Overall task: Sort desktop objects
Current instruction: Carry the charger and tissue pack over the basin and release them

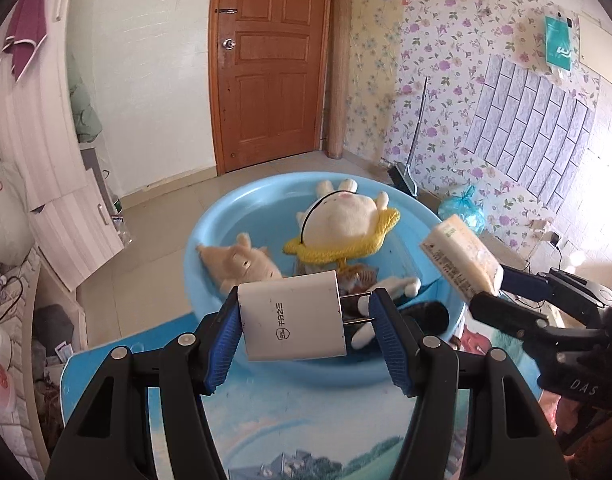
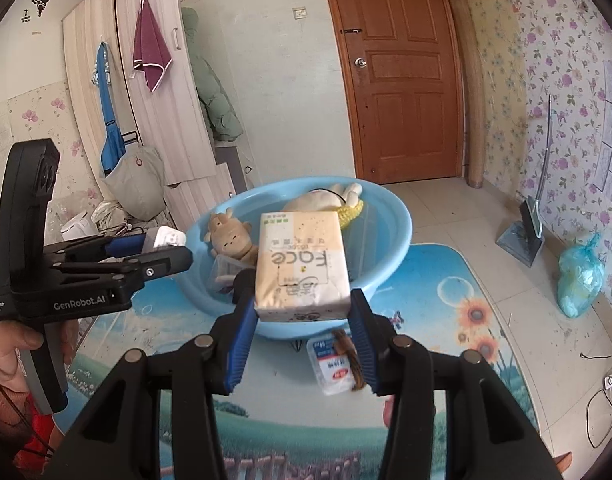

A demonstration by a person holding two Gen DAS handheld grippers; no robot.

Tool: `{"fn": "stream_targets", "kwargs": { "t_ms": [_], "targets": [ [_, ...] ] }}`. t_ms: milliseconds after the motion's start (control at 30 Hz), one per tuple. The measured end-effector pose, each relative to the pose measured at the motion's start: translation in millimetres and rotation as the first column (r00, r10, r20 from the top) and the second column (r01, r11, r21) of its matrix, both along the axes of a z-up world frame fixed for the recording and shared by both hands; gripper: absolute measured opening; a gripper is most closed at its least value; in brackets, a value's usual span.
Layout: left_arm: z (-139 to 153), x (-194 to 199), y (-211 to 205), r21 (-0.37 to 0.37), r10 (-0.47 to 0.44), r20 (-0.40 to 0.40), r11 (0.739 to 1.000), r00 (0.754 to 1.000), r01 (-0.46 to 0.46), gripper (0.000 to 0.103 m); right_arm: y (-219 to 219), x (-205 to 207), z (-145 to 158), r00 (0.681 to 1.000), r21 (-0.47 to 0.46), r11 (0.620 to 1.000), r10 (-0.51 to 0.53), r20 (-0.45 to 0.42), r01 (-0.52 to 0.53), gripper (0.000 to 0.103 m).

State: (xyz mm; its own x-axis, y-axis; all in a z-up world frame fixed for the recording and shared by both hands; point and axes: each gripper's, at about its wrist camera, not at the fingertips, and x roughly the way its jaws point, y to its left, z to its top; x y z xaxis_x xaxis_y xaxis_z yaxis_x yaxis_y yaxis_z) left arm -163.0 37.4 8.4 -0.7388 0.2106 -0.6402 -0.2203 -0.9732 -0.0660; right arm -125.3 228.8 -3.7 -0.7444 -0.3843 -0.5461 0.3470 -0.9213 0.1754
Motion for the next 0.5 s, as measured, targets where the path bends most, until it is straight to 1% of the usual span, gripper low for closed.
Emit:
{"fn": "stream_targets", "kwargs": {
  "t_ms": [167,267,333,400,500],
  "targets": [
    [-2.4,-26.5,12.7,-0.010,-0.037,0.010,0.999,0.999,0.038,0.063,-1.5,-20.6,-3.2,1.000,0.001,1.000,0.009,0.009,-0.009,0.044],
    [-3.8,-35.7,13.8,-0.005,-0.041,0.015,0.999,0.999,0.042,0.063,-0.9,-29.4,-2.7,1.000,0.007,1.000,0.009,0.006,-0.010,0.044],
    [-2.5,-37.5,14.5,0.001,-0.043,0.009,0.999,0.999,0.043,0.064,-2.2,-32.5,-1.5,1.000,0.010,1.000,0.012,0.002,-0.012,0.045],
    [-1.8,-37.7,15.2,0.002,-0.046,0.005,0.999,0.999,0.046,0.069,-2.6,-36.8,-1.6,1.000,0.016,1.000,0.014,0.004,-0.014,0.045],
    [-0.7,-35.0,14.9,-0.002,-0.047,-0.001,0.999,0.999,0.047,0.070,-5.2,-43.4,-5.6,1.000,0.016,1.000,0.020,0.023,-0.020,0.045]
  ]
}}
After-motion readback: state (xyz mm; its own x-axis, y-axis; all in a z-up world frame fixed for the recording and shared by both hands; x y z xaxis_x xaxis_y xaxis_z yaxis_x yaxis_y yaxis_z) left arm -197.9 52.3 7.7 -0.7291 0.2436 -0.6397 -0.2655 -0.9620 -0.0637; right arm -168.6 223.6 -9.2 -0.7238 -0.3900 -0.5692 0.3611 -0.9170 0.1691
